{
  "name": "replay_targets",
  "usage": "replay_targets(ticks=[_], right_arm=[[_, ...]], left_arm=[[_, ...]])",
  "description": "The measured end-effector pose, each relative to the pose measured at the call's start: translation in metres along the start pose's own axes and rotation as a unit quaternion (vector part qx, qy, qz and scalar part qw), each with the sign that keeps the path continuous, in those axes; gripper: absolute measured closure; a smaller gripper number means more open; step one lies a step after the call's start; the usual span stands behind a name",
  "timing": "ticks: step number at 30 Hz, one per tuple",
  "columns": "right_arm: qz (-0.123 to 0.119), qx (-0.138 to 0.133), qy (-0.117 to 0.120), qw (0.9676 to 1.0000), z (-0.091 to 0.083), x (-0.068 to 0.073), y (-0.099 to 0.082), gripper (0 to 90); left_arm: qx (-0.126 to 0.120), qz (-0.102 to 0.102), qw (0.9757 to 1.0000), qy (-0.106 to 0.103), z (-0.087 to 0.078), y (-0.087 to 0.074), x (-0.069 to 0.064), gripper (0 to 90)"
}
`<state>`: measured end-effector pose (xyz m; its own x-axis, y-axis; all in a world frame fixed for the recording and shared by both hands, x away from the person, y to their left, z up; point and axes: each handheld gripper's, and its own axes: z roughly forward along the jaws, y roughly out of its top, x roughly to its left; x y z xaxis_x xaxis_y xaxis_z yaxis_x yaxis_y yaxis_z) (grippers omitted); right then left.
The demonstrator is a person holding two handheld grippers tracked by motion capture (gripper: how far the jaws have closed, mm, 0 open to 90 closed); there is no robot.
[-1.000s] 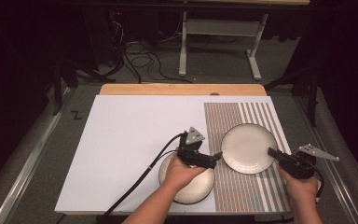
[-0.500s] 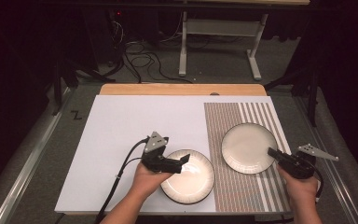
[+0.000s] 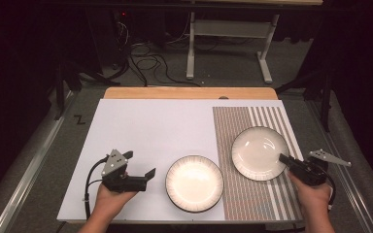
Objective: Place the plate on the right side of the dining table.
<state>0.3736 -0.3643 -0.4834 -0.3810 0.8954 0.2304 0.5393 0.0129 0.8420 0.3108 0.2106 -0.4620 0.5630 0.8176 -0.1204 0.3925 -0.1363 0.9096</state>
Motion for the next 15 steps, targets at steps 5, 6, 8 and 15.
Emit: replay_targets(ticks=[5, 6, 8, 15], right_arm=[[0.008, 0.011, -0.015, 0.9998, 0.004, -0.002, -0.001, 80.6], [0.012, 0.013, -0.015, 0.9997, 0.005, -0.003, -0.001, 80.2], [0.012, 0.016, -0.017, 0.9997, 0.007, -0.004, -0.001, 79.8], [0.022, 0.029, -0.024, 0.9991, 0.014, -0.008, -0.001, 78.0]], left_arm=[[-0.021, -0.013, 0.9996, 0.016, -0.010, -0.007, 0.012, 0.7], [-0.022, -0.018, 0.9995, 0.015, -0.010, -0.008, 0.014, 0.7], [-0.019, -0.024, 0.9994, 0.011, -0.010, -0.010, 0.016, 0.7], [-0.011, -0.018, 0.9998, 0.006, -0.007, -0.012, 0.014, 0.8]])
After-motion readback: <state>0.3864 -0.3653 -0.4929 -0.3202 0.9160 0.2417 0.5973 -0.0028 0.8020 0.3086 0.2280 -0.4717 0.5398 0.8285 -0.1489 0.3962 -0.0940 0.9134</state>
